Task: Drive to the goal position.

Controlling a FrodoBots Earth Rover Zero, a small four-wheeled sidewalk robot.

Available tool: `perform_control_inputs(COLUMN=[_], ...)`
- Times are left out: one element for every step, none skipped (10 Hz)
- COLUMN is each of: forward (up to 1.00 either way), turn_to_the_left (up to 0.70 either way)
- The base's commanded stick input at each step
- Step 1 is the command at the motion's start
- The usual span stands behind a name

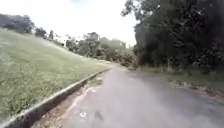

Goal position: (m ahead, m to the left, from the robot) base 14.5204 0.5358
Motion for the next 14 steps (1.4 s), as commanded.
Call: perform_control_inputs(forward=[1.0, 1.0, 1.0, 1.0, 1.0, 1.0, 1.0, 1.0, 1.0, 1.0, 1.0, 1.0, 1.0, 1.0], turn_to_the_left=[0.0, 0.0, 0.0, 0.0, 0.0, 0.0, -0.05, -0.26, -0.35, -0.4, -0.4, -0.4, -0.4, -0.4])
